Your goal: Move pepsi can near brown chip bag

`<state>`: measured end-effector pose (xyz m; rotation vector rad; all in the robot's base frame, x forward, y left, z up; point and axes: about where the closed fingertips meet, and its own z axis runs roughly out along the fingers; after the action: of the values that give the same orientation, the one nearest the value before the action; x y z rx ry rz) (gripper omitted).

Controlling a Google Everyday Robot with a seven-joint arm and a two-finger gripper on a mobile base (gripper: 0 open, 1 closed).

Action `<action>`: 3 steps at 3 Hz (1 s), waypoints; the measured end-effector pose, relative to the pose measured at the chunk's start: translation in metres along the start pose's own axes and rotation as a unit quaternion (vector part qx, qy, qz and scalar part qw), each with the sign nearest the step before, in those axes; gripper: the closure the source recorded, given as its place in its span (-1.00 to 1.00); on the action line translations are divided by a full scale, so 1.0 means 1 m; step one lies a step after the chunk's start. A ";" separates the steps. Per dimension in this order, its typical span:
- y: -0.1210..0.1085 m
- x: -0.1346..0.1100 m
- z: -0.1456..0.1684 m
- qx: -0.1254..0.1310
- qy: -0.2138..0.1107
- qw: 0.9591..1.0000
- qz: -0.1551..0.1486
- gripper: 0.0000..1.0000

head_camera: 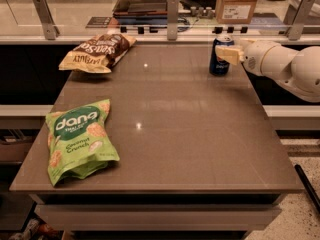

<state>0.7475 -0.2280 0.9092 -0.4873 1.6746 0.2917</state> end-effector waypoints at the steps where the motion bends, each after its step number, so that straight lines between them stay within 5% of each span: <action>1: 0.000 0.000 0.000 0.000 0.000 1.000 0.000 1.00; 3: 0.011 -0.025 -0.008 -0.027 0.005 1.000 -0.014 1.00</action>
Offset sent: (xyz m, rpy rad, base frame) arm -0.0073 0.0002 0.0098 -0.0023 0.0166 0.0335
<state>0.7377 -0.2187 0.9347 -0.5526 1.6728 0.3148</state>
